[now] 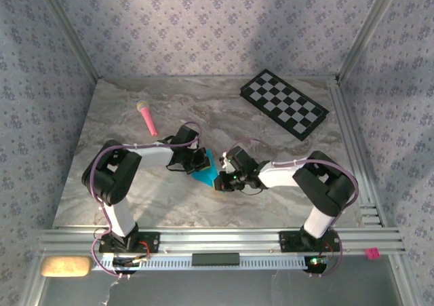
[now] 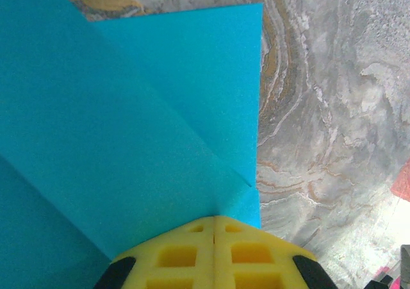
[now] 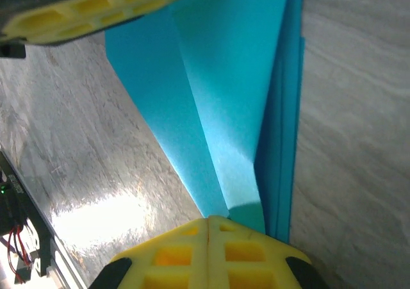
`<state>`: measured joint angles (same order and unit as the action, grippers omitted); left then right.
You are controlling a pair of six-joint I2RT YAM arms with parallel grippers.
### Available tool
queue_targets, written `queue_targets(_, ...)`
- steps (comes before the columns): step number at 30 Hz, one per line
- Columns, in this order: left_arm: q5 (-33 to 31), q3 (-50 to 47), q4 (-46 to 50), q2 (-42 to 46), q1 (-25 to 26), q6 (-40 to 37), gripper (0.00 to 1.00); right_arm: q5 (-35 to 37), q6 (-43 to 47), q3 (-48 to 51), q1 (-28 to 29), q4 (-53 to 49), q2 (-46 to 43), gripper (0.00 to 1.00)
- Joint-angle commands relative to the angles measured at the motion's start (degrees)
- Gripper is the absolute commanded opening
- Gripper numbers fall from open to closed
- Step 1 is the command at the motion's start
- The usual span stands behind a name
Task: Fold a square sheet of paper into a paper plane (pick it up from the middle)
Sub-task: Fourth fold the wing at the center of the table.
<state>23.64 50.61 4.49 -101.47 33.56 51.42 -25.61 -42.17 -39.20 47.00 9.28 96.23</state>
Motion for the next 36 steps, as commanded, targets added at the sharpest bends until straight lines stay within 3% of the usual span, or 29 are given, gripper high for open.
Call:
queue_targets(1, -4.5, -0.3, 3.4, -0.7, -0.3, -1.4, 0.0, 0.3, 0.7, 3.3, 1.0, -7.6, -1.6, 0.05)
queue_targets(10, -4.5, -0.4, 3.2, -0.6, -0.5, -1.1, 0.0, 0.4, -0.1, 9.7, 0.9, -6.6, -7.3, 0.06)
queue_targets(17, -4.1, -0.2, 3.0, -0.5, -0.3, -1.1, 0.0, -0.5, 0.4, 4.9, 0.2, -6.7, -14.6, 0.06)
queue_targets(26, -3.8, -0.4, 2.5, -0.7, -0.3, -1.1, 0.0, -0.2, 0.6, -7.5, -1.1, -7.0, -2.0, 0.06)
queue_targets(36, -3.4, -0.4, 2.2, -0.5, -0.3, -1.1, 0.0, 1.0, -0.2, -11.3, -2.7, -6.6, 5.2, 0.06)
